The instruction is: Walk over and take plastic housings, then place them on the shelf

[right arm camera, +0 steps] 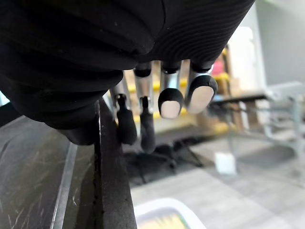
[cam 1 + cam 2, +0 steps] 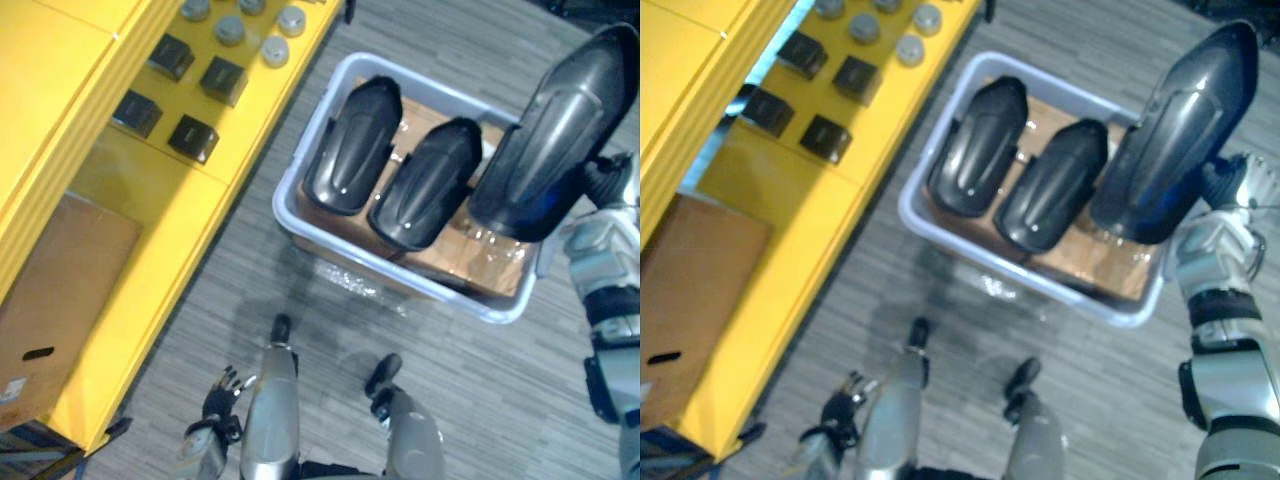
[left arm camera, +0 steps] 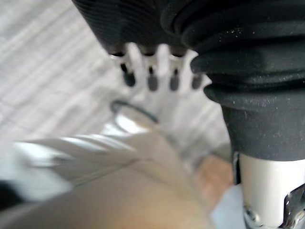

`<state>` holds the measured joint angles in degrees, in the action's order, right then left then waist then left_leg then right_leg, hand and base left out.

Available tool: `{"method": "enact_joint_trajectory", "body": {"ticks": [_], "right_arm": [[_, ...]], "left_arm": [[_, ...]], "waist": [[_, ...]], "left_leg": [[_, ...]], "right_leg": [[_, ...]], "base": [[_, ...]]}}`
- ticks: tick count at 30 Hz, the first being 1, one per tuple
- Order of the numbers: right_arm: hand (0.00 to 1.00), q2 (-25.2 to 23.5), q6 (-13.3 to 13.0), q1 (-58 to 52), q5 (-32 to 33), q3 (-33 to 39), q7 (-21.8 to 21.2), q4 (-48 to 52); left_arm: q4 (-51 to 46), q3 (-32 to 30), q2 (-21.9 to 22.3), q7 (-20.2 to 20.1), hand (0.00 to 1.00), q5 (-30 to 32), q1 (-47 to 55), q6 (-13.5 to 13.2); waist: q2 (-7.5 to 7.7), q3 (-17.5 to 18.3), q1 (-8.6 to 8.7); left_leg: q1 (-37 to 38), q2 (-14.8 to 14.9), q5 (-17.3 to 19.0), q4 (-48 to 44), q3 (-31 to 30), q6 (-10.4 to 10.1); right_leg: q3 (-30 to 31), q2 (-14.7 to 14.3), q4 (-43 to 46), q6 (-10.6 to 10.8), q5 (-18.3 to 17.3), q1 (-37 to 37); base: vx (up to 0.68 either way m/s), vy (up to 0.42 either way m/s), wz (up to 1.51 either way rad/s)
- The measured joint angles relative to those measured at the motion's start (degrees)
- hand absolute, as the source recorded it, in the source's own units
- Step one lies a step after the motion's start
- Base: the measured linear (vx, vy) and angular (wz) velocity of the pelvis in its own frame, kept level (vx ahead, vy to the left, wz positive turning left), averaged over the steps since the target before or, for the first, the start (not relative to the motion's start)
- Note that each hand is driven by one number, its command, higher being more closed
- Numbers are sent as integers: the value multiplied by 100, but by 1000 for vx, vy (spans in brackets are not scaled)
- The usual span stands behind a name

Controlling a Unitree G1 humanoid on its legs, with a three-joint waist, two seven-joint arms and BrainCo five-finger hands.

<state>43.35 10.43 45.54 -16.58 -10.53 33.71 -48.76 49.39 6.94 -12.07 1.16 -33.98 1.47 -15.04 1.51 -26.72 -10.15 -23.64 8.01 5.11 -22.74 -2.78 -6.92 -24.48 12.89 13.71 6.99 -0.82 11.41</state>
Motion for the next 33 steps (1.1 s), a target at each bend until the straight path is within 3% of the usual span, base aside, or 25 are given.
{"method": "enact_joint_trajectory", "body": {"ticks": [5, 9, 13, 17, 21, 23, 26, 29, 31, 33], "right_arm": [[100, -101, -233, -286, -7, 0, 317, 337], [100, -204, -400, -852, -23, 97, 543, 952], [100, -587, -624, -1466, -375, 482, 758, 1773], [100, -990, -822, -2154, -819, 710, 907, 2499], [100, -1112, -1072, -2526, -1356, 694, 875, 3035], [100, -1200, -1235, -2535, -1516, 620, 798, 3288], [100, -1207, -1520, -2541, -1648, 355, 569, 3601], [100, -1233, -1663, -2539, -1821, 198, 376, 3627], [100, -1259, -1723, -2539, -1851, 73, 291, 3628], [100, -1278, -1784, -2539, -1857, 3, 172, 3628]], "left_arm": [[-527, -342, -73, 607, 0, 69, -57, -483], [-1956, -685, -240, 1267, 0, 320, -179, -721], [-3245, -907, -534, 1435, 0, 687, -470, -772], [-4215, -799, -623, 1331, 0, 1136, -562, -683], [-4789, -276, -535, 1000, 0, 1434, -561, -267], [-4879, 55, -538, 801, 0, 1627, -542, 132], [-4883, 499, -527, 441, 0, 1661, -641, 766], [-4881, 776, -522, 190, 0, 1643, -885, 1284], [-4871, 859, -519, 39, 0, 1626, -1043, 1567], [-4848, 930, -532, -28, 0, 1579, -1110, 1723]], "waist": [[62, 23, 5], [207, 54, 15], [364, 172, 121], [592, 692, 278], [582, 1190, 338], [520, 1482, 347], [395, 1814, 494], [322, 1924, 517], [311, 1959, 620], [312, 1960, 668]], "left_leg": [[89, -18, -32, 177, -4, -35], [405, -59, -153, 459, 46, -53], [737, -59, -164, 616, 163, -62], [947, -98, -166, 875, 274, -64], [1364, -132, -179, 1190, 403, -84], [1623, -130, -234, 1449, 559, -103], [1975, -140, -390, 1889, 671, -119], [2170, -120, -497, 2120, 831, -115], [2204, -122, -513, 2135, 851, -107], [2333, -123, -520, 2175, 871, -111]], "right_leg": [[-71, -31, -127, 0, 30, -129], [-82, -34, -354, 6, 122, -377], [-55, -39, -522, 32, 141, -663], [-50, -55, -880, 73, 238, -869], [-15, -49, -1124, 102, 260, -1176], [110, -49, -1197, 104, 261, -1244], [169, -51, -1271, 105, 265, -1356], [289, -77, -1320, 55, 332, -1368], [311, -80, -1356, 61, 367, -1396], [330, -80, -1365, 63, 368, -1496]], "base": [[-24, 5, 6], [18, -1, 1], [53, 2, -6], [89, 4, -6], [104, -8, -11], [79, -14, -25], [77, -19, -14], [15, -11, -23], [-27, 1, -10], [-31, 7, -5]]}}
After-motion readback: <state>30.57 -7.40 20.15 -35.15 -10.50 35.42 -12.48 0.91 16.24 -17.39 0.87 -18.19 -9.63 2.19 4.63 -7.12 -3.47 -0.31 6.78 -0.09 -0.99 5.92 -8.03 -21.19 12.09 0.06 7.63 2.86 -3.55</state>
